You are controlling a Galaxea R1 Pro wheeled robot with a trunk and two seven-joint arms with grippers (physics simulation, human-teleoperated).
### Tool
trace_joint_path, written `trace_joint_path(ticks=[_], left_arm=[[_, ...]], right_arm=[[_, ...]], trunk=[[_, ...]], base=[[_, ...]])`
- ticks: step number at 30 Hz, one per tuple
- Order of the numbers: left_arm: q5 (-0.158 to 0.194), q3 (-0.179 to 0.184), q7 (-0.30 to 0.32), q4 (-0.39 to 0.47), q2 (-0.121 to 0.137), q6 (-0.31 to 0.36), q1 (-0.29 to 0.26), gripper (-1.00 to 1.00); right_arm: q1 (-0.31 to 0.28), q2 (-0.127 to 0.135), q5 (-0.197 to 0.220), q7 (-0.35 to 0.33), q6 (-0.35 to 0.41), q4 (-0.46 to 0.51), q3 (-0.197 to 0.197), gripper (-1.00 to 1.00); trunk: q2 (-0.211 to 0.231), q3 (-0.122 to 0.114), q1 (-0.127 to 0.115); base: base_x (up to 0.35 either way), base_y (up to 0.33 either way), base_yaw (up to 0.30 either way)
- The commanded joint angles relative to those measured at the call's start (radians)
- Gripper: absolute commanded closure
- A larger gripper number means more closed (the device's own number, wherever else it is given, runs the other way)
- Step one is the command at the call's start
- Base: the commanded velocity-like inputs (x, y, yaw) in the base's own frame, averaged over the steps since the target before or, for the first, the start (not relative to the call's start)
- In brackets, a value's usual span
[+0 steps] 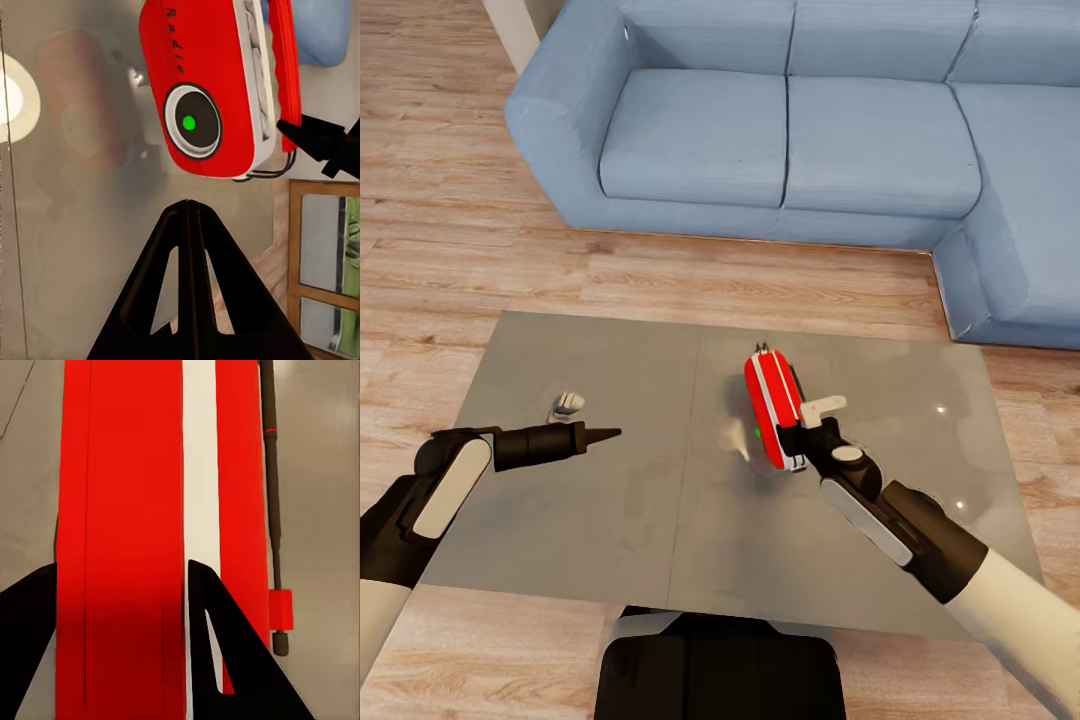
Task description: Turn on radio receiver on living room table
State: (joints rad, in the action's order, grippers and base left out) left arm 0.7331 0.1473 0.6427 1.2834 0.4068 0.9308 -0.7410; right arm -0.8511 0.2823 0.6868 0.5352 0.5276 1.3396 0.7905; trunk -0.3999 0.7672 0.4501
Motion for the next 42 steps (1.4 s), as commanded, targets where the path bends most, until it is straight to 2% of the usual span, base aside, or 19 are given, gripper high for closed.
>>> trace_joint_path(ticks=[1,42], left_arm=[[0.0,0.0,0.0,-0.003,0.0,0.0,0.0,1.0],[-0.001,0.0,0.0,-0.01,-0.003,-0.001,0.0,1.0]], right_arm=[[0.0,0.0,-0.007,0.0,-0.004,-0.003,0.003,1.0],[0.0,0.001,0.003,-0.004,-0.017,-0.034,0.007,1.0]], trunk=[[0.0,0.0,0.0],[0.0,0.0,0.0]], base=[[0.0,0.0,0.0],[0.0,0.0,0.0]])
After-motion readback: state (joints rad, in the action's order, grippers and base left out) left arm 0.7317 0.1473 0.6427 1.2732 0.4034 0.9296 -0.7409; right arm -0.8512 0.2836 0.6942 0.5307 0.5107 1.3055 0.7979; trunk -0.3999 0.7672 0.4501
